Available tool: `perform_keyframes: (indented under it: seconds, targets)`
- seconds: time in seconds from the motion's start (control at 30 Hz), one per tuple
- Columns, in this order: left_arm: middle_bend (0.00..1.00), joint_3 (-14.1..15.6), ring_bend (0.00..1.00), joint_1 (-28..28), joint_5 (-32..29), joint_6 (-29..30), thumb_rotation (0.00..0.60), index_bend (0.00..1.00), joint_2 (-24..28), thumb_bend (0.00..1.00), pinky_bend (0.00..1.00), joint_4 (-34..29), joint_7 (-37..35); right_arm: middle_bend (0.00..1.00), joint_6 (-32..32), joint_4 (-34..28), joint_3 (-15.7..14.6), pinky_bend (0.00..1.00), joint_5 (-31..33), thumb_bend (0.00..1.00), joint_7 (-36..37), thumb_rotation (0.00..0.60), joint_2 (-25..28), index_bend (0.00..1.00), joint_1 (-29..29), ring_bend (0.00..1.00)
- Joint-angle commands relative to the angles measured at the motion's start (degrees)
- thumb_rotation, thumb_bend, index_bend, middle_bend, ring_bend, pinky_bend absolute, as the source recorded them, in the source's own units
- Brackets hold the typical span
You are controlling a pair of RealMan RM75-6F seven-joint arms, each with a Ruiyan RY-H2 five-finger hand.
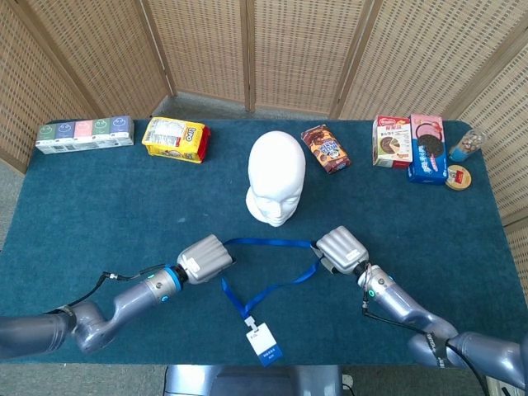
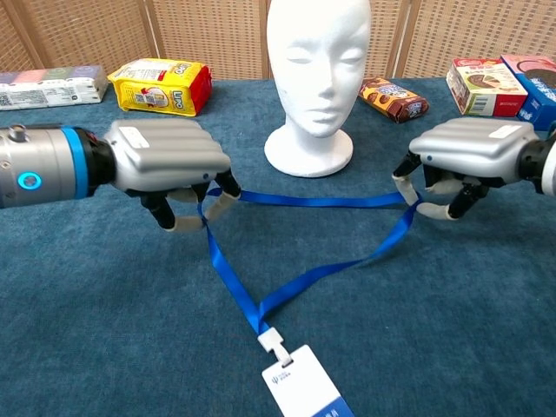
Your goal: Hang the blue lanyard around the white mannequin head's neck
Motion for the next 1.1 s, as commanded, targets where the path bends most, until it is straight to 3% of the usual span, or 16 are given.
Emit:
perform_keyframes:
  seconds: [0.03, 0.5, 0.8, 1.1]
  targets:
    - [1.0, -0.15, 1.0, 1.02, 1.13, 2.02, 0.6, 0.68, 2.23, 0.43, 1.0, -2.07, -1.19, 1.0, 1.51, -3.27, 0.69, 1.0, -0.22, 0.55, -0.44, 0.6, 2.22, 0.77, -0.51, 1.0]
    - [1.0, -3.18, 1.0, 2.79, 3.49, 7.9, 0.6, 0.68, 11.86, 0.43, 1.0, -10.55, -4.12, 1.0, 4.13, -17.39, 4.5, 1.0, 1.96, 0.55, -3.6, 0.6, 11.66, 0.78, -0.54, 1.0]
    - [1.0, -5.4, 1.0, 2.53, 3.3, 8.42, 0.6, 0.68, 15.99, 0.43, 1.0, -14.46, -4.89, 1.0, 4.42, -23.02, 6.92, 1.0, 3.47, 0.55, -3.8, 0.6, 15.81, 0.78, 0.15, 1.0]
    - [1.0, -8.83, 1.0, 2.32, 2.02, 9.57, 0.6, 0.68, 20.64, 0.44, 1.0, -17.41, -6.59, 1.0, 4.37, -28.47, 11.25, 1.0, 7.19, 0.55, -3.33, 0.6, 20.71, 0.78, 1.79, 1.0]
